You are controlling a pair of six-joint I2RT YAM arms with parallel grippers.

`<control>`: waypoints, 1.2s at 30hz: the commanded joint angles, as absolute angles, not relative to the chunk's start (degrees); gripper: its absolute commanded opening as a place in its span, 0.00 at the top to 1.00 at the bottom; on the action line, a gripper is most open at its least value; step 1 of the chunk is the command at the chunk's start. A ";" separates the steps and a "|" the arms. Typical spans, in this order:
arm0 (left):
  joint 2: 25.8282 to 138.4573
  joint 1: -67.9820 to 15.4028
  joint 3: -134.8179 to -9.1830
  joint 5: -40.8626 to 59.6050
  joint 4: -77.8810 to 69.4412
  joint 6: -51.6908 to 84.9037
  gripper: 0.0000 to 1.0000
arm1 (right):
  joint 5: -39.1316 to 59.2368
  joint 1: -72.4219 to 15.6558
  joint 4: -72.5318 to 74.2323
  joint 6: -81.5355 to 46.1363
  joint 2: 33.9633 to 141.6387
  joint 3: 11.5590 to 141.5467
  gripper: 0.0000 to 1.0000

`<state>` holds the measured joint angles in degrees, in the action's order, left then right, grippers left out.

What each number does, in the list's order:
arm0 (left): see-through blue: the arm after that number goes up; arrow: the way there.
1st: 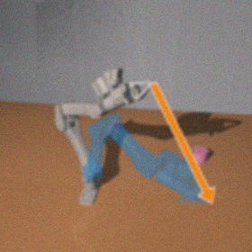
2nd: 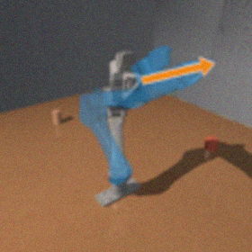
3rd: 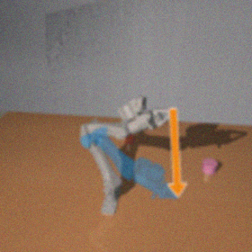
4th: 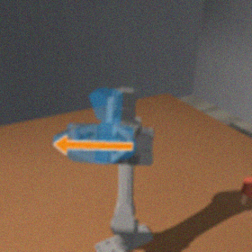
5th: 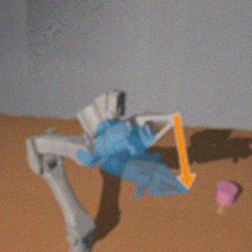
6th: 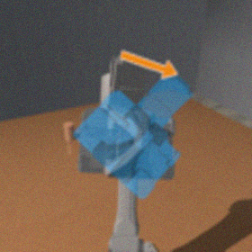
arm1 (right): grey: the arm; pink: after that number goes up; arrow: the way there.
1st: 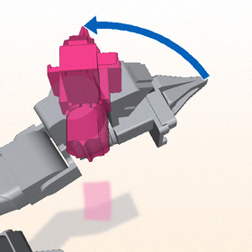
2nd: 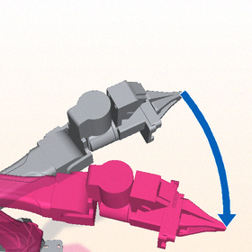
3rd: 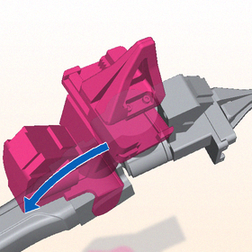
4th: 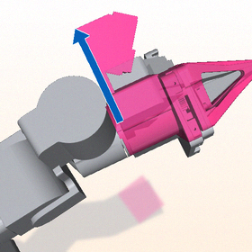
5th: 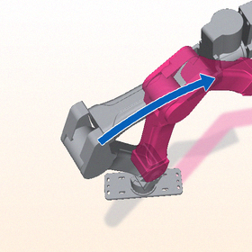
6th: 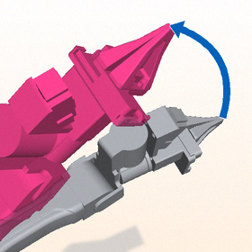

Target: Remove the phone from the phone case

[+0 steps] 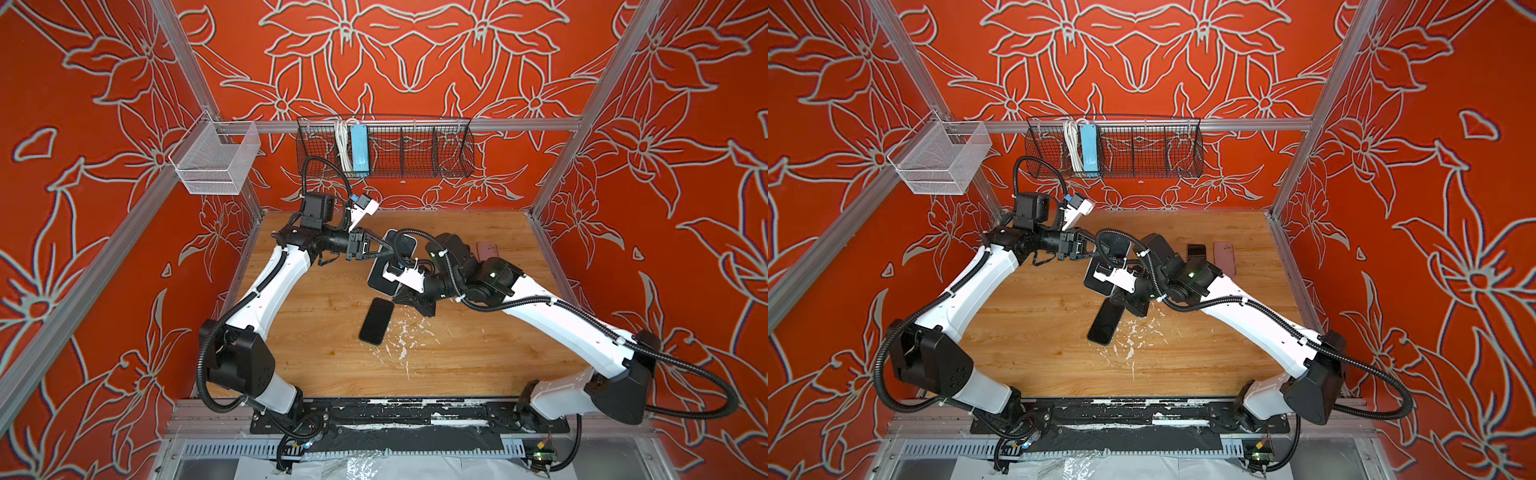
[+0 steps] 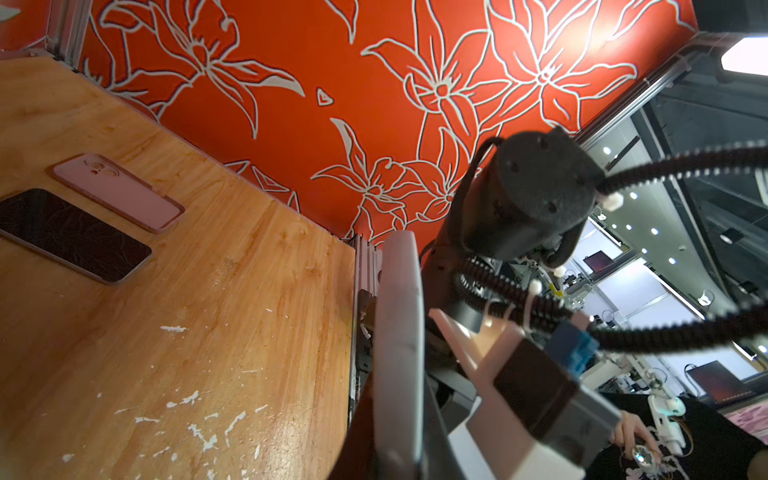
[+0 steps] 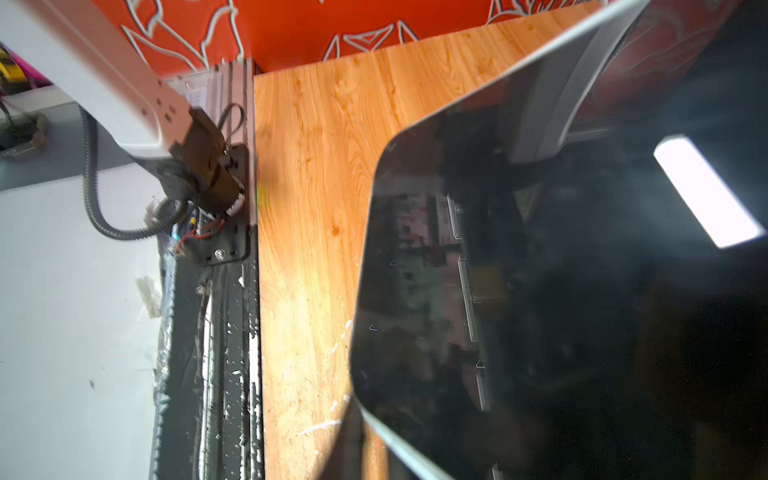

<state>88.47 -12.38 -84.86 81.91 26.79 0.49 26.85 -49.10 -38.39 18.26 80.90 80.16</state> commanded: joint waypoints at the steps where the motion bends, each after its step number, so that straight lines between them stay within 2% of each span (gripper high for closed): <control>1: 87.89 -13.57 -85.69 80.00 23.99 2.19 1.00 | 25.46 -51.24 -33.35 22.36 79.46 80.07 0.96; 8: 86.78 -13.80 -85.72 79.45 24.20 2.03 1.00 | 27.01 -50.74 -34.81 21.45 79.01 79.86 0.95; 11: 86.68 -13.80 -86.13 79.48 24.94 1.51 1.00 | 33.70 -47.69 -36.87 19.39 78.16 79.79 0.85; 14: 86.71 -13.80 -86.39 79.63 25.31 0.99 1.00 | 41.24 -42.50 -36.35 16.24 75.74 77.85 0.70; 20: 86.72 -13.80 -86.75 80.19 25.76 0.45 1.00 | 42.60 -37.46 -41.31 16.03 73.14 77.55 0.46; 24: 86.34 -13.80 -86.92 80.57 25.75 0.44 1.00 | 43.15 -36.91 -44.32 17.37 75.68 78.75 0.42; 36: 84.25 -13.80 -85.37 80.77 25.05 0.95 1.00 | 50.68 -36.91 -37.66 16.61 82.72 80.73 0.42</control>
<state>86.83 -13.56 -84.86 77.67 26.22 1.28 46.87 -37.06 -39.97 15.86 82.11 78.35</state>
